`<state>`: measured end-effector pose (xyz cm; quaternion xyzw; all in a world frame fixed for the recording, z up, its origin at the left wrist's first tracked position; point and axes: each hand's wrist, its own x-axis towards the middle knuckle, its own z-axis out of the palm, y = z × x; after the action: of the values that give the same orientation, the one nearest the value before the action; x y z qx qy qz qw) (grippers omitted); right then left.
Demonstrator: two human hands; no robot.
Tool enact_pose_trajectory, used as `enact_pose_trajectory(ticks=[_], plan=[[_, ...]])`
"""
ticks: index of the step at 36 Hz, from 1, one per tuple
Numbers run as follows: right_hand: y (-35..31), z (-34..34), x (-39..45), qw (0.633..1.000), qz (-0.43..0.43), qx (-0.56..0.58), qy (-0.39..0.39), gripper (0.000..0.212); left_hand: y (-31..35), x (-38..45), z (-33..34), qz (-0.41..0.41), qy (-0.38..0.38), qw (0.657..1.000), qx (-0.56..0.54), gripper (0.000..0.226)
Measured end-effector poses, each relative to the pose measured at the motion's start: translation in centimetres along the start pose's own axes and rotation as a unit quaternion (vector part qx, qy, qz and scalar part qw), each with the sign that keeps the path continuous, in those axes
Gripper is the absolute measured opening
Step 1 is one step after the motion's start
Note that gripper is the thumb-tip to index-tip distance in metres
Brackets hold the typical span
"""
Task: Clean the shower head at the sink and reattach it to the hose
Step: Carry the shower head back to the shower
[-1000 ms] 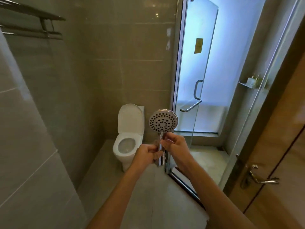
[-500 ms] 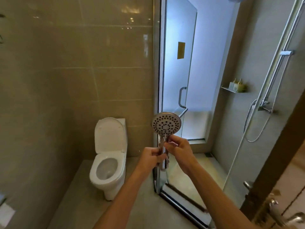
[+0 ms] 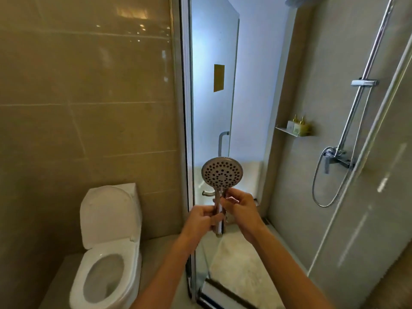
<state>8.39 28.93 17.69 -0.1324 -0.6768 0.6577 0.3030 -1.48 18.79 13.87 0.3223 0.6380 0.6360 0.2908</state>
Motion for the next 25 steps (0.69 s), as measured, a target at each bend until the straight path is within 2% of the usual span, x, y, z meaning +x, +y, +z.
enact_pose_trajectory(ticks=[12, 19, 25], plan=[[4.8, -2.5, 13.1, 0.994, 0.007, -0.051, 0.093, 0.017, -1.9, 16.0, -1.3, -0.007, -0.079, 0.997, -0.005, 0.011], [5.4, -3.3, 19.9, 0.985, 0.026, -0.078, 0.153, 0.012, -2.1, 24.9, -1.9, -0.012, -0.137, 0.99, -0.013, 0.011], [6.5, -5.4, 24.4, 0.976, 0.042, -0.09, 0.195, 0.016, -2.8, 31.3, -0.9, -0.011, -0.178, 0.984, -0.004, 0.01]])
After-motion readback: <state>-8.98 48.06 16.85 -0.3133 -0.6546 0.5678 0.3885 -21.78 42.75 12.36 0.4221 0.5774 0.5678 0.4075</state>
